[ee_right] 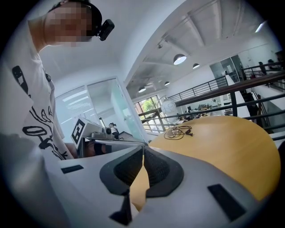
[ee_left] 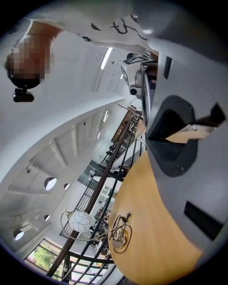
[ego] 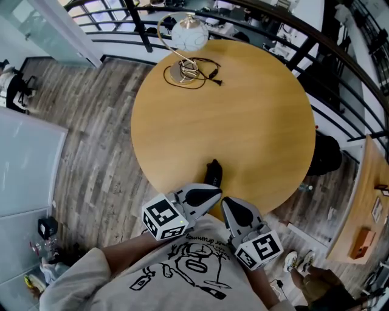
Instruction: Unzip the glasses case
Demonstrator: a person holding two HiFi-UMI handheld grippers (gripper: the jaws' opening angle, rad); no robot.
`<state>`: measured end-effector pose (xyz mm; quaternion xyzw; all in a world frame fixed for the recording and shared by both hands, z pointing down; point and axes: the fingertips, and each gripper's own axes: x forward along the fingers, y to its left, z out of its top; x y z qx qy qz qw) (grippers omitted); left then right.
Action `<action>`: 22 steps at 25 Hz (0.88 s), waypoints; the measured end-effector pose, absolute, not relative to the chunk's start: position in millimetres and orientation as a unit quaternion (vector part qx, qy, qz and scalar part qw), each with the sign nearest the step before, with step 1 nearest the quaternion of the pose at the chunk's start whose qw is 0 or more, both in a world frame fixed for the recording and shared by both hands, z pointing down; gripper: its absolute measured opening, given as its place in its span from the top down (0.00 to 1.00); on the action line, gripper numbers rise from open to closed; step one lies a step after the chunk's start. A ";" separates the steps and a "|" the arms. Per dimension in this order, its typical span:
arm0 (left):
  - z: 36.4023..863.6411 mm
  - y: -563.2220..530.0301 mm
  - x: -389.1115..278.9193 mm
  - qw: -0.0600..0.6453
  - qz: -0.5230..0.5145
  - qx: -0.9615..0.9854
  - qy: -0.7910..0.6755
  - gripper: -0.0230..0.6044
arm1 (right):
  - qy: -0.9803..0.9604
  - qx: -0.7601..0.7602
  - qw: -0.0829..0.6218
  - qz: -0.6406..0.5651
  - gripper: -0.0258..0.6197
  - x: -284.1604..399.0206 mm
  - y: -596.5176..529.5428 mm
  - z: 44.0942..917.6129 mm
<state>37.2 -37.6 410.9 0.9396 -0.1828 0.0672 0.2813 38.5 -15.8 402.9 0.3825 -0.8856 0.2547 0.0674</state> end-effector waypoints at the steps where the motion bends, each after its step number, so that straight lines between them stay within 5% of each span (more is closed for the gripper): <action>1: 409.7 -38.3 36.8 0.278 0.068 0.940 -0.185 0.95 | -0.885 0.385 0.067 0.252 0.92 39.7 -15.8 401.5; 22: 409.2 -38.4 35.0 0.270 0.076 0.939 -0.200 0.95 | -0.876 0.409 0.073 0.245 0.92 47.8 -22.6 404.5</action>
